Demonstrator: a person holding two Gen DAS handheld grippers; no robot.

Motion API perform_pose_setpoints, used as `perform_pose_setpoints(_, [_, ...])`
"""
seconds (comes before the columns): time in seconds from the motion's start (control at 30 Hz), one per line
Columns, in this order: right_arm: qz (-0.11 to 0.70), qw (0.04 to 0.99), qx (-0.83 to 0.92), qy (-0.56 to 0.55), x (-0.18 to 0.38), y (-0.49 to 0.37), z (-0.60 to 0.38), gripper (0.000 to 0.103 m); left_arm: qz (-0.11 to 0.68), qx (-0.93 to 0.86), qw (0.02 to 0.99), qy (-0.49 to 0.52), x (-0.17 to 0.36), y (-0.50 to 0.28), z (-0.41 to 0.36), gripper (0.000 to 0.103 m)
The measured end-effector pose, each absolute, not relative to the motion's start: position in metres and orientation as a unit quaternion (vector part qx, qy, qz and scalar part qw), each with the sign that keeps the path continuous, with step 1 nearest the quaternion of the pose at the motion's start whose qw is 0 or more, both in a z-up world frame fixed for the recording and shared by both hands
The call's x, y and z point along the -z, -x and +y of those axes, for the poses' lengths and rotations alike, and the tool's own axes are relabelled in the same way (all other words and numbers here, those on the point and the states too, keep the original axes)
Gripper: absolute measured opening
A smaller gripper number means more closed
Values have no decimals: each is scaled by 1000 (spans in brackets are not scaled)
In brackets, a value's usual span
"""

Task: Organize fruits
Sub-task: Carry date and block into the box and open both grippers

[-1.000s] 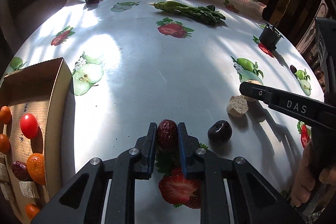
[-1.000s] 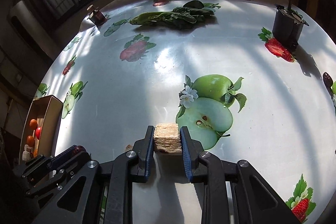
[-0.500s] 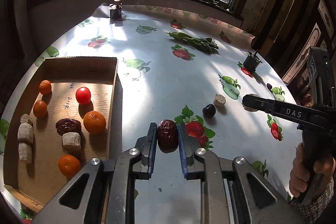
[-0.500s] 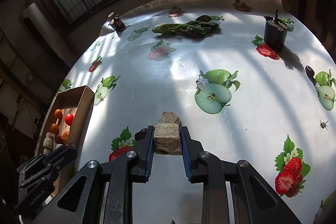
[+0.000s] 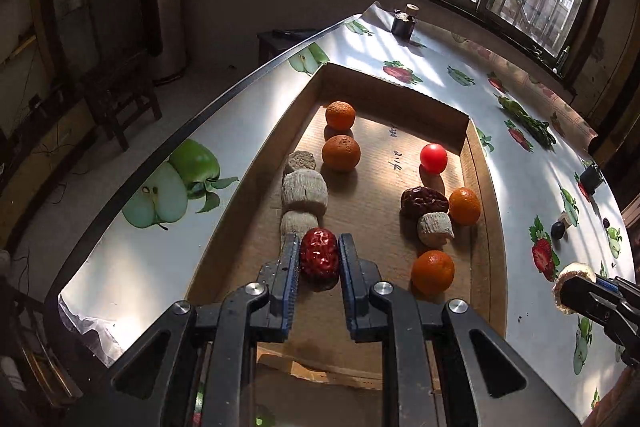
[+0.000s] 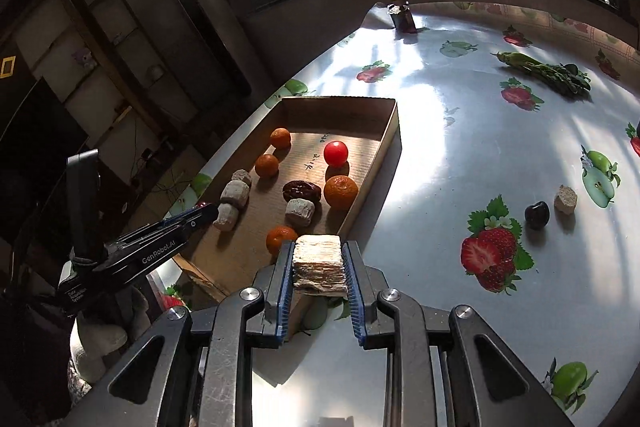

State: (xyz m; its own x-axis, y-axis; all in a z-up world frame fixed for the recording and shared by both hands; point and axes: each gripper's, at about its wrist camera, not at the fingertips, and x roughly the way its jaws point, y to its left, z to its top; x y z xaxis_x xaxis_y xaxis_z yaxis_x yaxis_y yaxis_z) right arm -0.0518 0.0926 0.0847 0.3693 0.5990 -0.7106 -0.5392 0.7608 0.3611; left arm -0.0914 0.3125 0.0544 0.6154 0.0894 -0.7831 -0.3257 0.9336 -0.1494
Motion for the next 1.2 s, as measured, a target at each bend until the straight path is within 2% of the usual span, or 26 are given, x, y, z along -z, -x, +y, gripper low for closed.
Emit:
perform_pose_setpoints(0.37, [487,792,-367,17,-34,52,168,26,454,-116,873,135,-28,70,323,19])
perform_pose_setpoints(0.63, [486,803,-345,25,-27,33,176,26,465,-119,867,138,-19,49,329,19])
perform_pose_setpoints(0.9, [474,810,-342,50,-25,42,183,27,438,-119,874,175,-35,71,338,20])
perform_pose_setpoints(0.97, [476,808,-344,46,-24,43,184,27,426,-120,879,177,-44,77,337,27])
perform_pose_setpoints(1.03, [478,807,-345,38,-24,42,183,31,413,-123,885,176,-53,83,334,44])
perform_pose_setpoints(1.13, [480,808,-343,15,-25,42,176,43,393,-121,896,168,-67,91,326,50])
perform_pose_setpoints(1.2, [473,813,-340,-8,-32,46,165,43,382,-120,902,161,-75,96,320,52])
